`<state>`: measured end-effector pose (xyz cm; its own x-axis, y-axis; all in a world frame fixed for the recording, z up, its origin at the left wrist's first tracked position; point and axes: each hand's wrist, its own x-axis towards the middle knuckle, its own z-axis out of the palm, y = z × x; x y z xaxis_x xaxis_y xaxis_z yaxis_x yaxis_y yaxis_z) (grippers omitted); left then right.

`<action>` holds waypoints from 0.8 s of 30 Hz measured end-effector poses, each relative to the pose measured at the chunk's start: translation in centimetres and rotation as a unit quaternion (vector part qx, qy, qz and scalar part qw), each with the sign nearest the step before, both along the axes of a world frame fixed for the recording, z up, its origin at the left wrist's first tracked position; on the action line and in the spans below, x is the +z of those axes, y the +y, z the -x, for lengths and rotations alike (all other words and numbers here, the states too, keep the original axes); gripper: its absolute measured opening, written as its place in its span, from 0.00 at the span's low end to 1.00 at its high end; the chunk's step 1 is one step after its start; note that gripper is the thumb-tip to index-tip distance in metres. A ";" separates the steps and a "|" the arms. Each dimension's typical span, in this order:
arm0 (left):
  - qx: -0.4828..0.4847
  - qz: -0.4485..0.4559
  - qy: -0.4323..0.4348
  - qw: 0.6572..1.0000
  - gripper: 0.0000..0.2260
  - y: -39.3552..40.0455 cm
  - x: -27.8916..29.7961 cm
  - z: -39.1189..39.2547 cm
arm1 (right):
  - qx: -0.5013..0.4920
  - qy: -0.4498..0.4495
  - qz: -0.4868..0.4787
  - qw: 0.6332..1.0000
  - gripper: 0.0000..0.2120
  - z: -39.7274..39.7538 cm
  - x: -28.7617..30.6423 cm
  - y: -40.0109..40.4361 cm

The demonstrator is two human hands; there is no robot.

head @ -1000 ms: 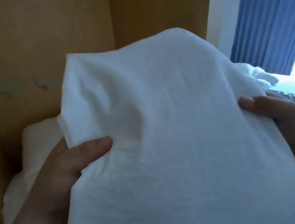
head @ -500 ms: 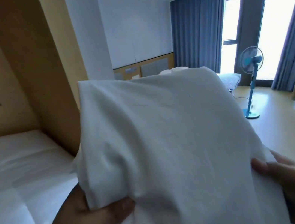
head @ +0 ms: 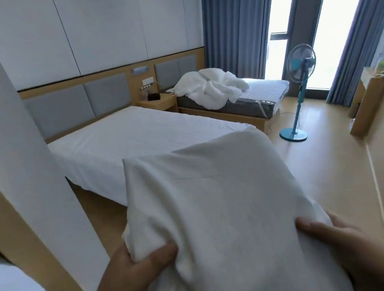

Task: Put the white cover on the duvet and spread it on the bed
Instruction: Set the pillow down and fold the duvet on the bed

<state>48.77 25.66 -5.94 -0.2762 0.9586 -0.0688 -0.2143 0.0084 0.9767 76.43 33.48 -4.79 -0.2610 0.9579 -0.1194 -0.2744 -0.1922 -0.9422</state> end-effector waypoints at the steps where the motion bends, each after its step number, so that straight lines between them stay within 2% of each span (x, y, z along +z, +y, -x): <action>1: 0.003 -0.014 -0.007 1.000 0.48 1.4 -0.5 0.2 | 0.039 -0.015 0.037 0.998 0.31 0.0 0.0 0.3; 3: 0.005 -0.009 -0.004 1.000 0.42 4.8 -1.4 0.7 | 0.016 -0.061 0.042 0.997 0.23 0.7 -1.0 4.1; 6: 0.003 -0.006 -0.043 0.999 0.31 10.9 -1.8 2.1 | 0.010 -0.059 0.042 0.997 0.28 1.6 -1.8 9.8; 9: -0.035 0.003 -0.048 0.998 0.33 18.0 -1.1 3.3 | -0.002 -0.054 0.040 0.998 0.37 2.8 -1.7 16.2; 12: -0.051 0.022 -0.028 0.998 0.30 25.0 -0.1 4.7 | -0.021 -0.053 0.036 0.998 0.29 3.2 -1.3 22.3; 13: -0.055 0.028 -0.015 0.998 0.32 27.2 0.1 5.1 | -0.026 -0.052 0.041 0.997 0.30 3.3 -1.3 24.3; 15: -0.063 0.035 0.004 0.997 0.32 31.2 0.4 5.6 | -0.023 -0.055 0.049 0.997 0.42 3.5 -1.9 28.3; 16: -0.061 0.038 0.014 0.997 0.30 33.1 0.3 5.8 | -0.016 -0.055 0.057 0.997 0.47 3.8 -2.0 30.2; 17: -0.055 0.041 0.023 0.997 0.26 35.2 0.3 5.9 | -0.010 -0.059 0.063 0.996 0.47 4.1 -2.4 32.3; 21: -0.005 0.073 0.053 0.996 0.18 43.0 -1.2 7.1 | 0.025 -0.081 0.062 0.994 0.23 6.5 -4.0 42.3; 24: 0.066 0.094 0.062 0.991 0.10 48.8 -2.4 8.9 | 0.054 -0.105 0.042 0.992 0.17 9.6 -5.0 51.2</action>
